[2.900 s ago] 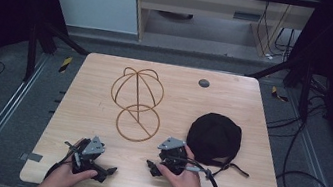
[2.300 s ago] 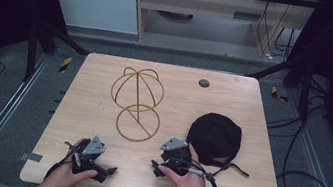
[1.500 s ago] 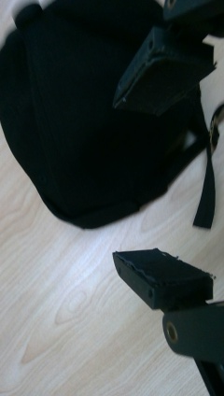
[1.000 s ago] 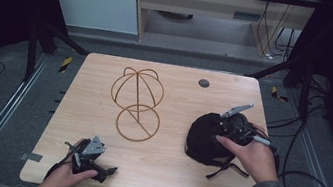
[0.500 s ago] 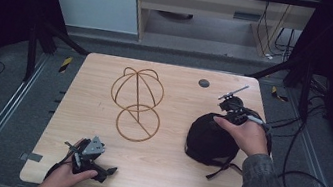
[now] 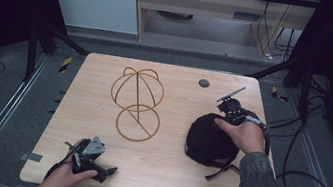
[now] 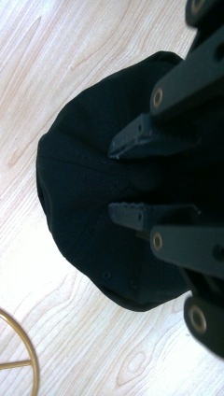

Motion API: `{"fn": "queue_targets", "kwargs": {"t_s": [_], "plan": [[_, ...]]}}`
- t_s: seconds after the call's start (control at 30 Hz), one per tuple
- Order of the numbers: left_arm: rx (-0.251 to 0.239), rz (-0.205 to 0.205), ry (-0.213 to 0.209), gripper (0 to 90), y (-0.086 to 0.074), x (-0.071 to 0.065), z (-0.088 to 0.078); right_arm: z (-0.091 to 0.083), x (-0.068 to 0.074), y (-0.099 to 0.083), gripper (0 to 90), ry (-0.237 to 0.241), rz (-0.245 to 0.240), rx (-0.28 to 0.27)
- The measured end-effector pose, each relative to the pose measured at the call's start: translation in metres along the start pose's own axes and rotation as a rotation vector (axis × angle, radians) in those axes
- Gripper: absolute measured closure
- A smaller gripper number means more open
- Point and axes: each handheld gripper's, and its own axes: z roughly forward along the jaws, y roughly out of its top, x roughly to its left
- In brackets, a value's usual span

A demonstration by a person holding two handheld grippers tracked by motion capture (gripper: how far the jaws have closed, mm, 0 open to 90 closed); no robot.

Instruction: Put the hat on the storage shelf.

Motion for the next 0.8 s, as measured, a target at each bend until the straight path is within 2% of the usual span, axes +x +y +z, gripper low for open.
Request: {"fn": "queue_targets", "kwargs": {"t_s": [0.03,0.2,0.23,0.43,0.6,0.7,0.8], "plan": [[0.0,0.0,0.0,0.0,0.0,0.0,0.0,-0.001,0.001,0.0,72.6,0.001,-0.01,-0.004],[0.0,0.0,0.0,0.0,0.0,0.0,0.0,-0.009,0.004,-0.001,73.3,0.01,-0.034,-0.03],[0.0,0.0,0.0,0.0,0.0,0.0,0.0,-0.017,0.005,-0.001,73.3,0.014,-0.044,-0.062],[0.0,0.0,0.0,0.0,0.0,0.0,0.0,-0.041,0.011,-0.001,73.3,0.011,-0.061,-0.154],[0.0,0.0,0.0,0.0,0.0,0.0,0.0,-0.056,0.013,-0.002,73.3,0.0,-0.068,-0.205],[0.0,0.0,0.001,0.0,0.0,0.0,0.0,-0.07,0.014,-0.004,73.3,-0.006,-0.069,-0.265],[0.0,0.0,0.001,0.0,0.0,0.0,0.0,-0.075,0.015,-0.005,73.3,-0.006,-0.074,-0.287]]}}
